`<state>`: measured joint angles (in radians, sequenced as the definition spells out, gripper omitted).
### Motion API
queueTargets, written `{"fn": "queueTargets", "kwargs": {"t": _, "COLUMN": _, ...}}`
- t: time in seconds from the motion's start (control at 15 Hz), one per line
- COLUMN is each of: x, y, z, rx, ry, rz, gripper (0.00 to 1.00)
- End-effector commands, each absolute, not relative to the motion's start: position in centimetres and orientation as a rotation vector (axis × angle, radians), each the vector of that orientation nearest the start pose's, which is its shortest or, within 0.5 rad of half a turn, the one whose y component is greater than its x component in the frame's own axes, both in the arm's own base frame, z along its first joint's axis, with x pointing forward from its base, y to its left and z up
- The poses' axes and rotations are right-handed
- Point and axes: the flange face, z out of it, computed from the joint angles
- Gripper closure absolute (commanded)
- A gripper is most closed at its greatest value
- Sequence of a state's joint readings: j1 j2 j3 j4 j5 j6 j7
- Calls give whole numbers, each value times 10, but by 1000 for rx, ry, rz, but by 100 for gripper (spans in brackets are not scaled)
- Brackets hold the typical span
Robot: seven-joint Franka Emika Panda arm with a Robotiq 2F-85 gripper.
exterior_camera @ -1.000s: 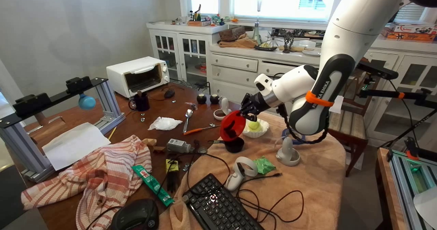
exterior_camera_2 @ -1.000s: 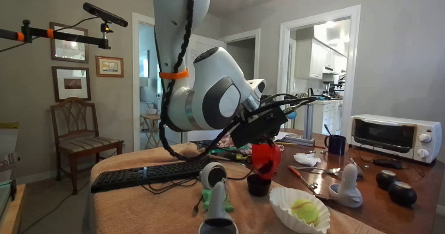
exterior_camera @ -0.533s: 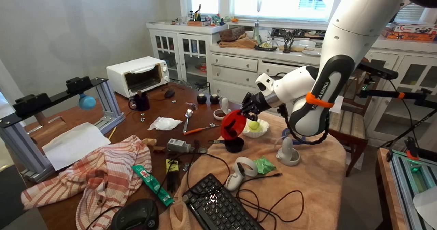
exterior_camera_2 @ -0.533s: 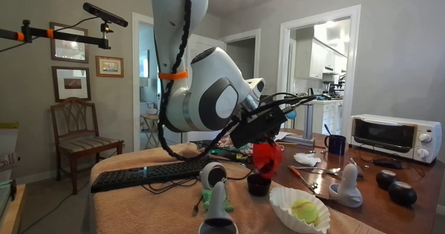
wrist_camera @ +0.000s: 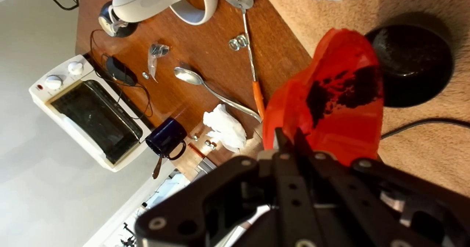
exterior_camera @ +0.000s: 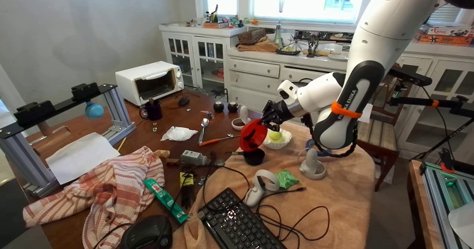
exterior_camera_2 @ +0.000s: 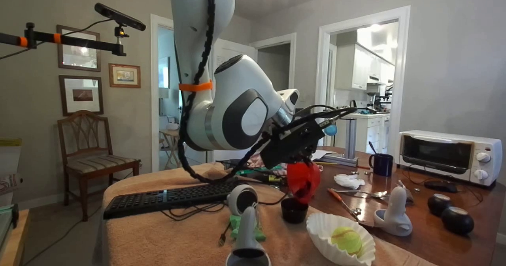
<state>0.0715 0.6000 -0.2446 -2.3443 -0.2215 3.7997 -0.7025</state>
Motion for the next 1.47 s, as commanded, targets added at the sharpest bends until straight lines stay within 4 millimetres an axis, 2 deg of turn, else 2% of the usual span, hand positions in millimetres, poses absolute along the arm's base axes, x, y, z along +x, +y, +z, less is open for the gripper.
{"fn": "queueTargets", "kwargs": {"t": 0.0, "x": 531, "y": -59, "z": 184, "rx": -3008, "ry": -1424, "rz": -1337, "gripper": 99}}
{"fn": "queueTargets", "kwargs": {"t": 0.87, "x": 525, "y": -55, "z": 182, "rx": -2989, "ry": -1485, "rz": -1348, "gripper": 99}}
{"fn": "queueTargets", "kwargs": {"t": 1.4, "x": 508, "y": -49, "z": 185, "rx": -2940, "ry": -1514, "rz": -1424, "gripper": 99}}
